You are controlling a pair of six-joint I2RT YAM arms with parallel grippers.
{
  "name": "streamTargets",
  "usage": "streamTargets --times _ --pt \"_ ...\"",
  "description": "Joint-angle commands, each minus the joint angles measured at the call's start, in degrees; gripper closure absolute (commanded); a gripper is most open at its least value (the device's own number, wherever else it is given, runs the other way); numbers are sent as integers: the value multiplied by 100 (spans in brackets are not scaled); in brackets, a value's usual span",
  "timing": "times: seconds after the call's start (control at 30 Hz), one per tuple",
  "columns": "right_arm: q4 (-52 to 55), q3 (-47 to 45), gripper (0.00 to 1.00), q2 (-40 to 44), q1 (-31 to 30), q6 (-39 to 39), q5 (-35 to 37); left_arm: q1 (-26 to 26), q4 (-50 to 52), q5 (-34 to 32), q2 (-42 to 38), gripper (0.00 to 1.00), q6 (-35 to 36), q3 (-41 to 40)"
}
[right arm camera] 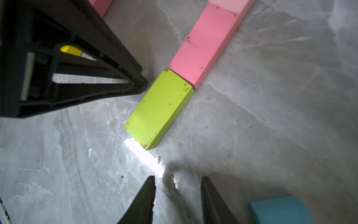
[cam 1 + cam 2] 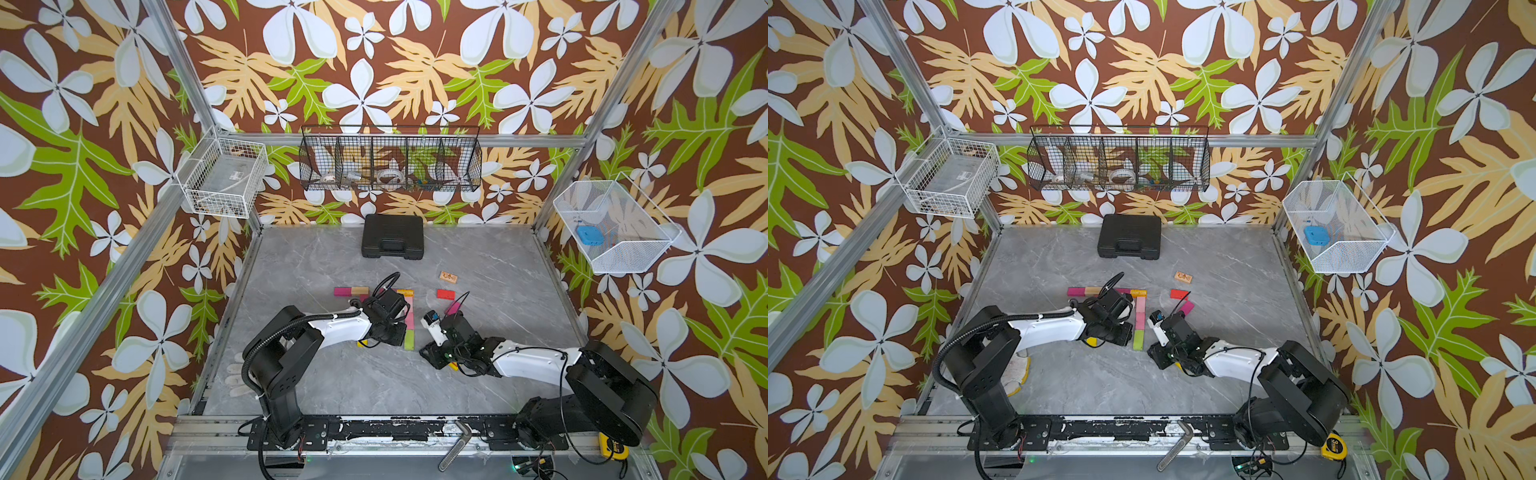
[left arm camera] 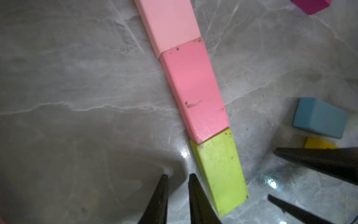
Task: Assemble the number 7 with building blocks
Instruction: Adjust the building block at the center of the board.
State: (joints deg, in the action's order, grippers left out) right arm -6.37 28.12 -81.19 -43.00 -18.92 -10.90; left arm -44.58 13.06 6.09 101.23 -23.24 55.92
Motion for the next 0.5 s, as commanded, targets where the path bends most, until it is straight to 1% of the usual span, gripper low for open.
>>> streamTargets --times 0.0,0.23,0.47 --pt "-157 -36 58 -33 -84 56 8 2 74 33 -11 78 5 -31" --pt "-539 -52 53 -298 -94 2 2 2 36 30 -16 78 22 -58" --pt "-681 6 52 -498 -137 -14 -27 2 17 13 -30 78 22 -99"
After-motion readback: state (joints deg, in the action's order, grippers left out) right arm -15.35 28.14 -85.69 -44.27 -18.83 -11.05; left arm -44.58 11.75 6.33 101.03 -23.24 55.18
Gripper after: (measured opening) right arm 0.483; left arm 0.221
